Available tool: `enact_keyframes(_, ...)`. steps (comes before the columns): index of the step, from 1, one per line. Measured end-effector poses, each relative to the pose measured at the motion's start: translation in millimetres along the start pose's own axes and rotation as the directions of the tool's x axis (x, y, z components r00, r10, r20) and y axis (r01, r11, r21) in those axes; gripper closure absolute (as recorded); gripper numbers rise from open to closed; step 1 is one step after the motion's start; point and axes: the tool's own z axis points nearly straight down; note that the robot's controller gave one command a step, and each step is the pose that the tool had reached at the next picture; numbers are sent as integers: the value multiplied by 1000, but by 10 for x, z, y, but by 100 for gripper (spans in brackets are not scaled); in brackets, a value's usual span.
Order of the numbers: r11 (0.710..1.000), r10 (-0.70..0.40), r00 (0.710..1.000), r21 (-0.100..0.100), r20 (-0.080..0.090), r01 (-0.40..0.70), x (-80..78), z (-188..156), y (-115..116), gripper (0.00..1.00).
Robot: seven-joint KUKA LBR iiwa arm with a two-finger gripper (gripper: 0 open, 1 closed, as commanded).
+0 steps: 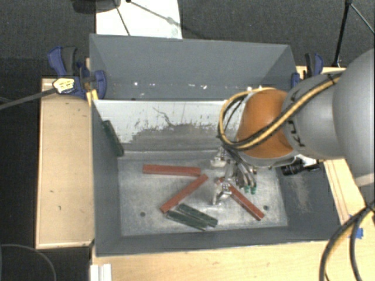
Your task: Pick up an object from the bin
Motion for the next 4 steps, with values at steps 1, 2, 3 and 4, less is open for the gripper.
enact_keyframes(1, 1000, 0, 1000, 0, 0, 0, -1, -1, 0, 0)
enact_keyframes(2, 997, -77, 997, -4, 4, 77, -176, -15, 901, 100)
enact_keyframes(3, 997, -78, 997, -4, 4, 78, -176, -15, 902, 100)
enact_keyframes(4, 997, -82, 997, 1, -8, 82, -339, -926, 840, 100)
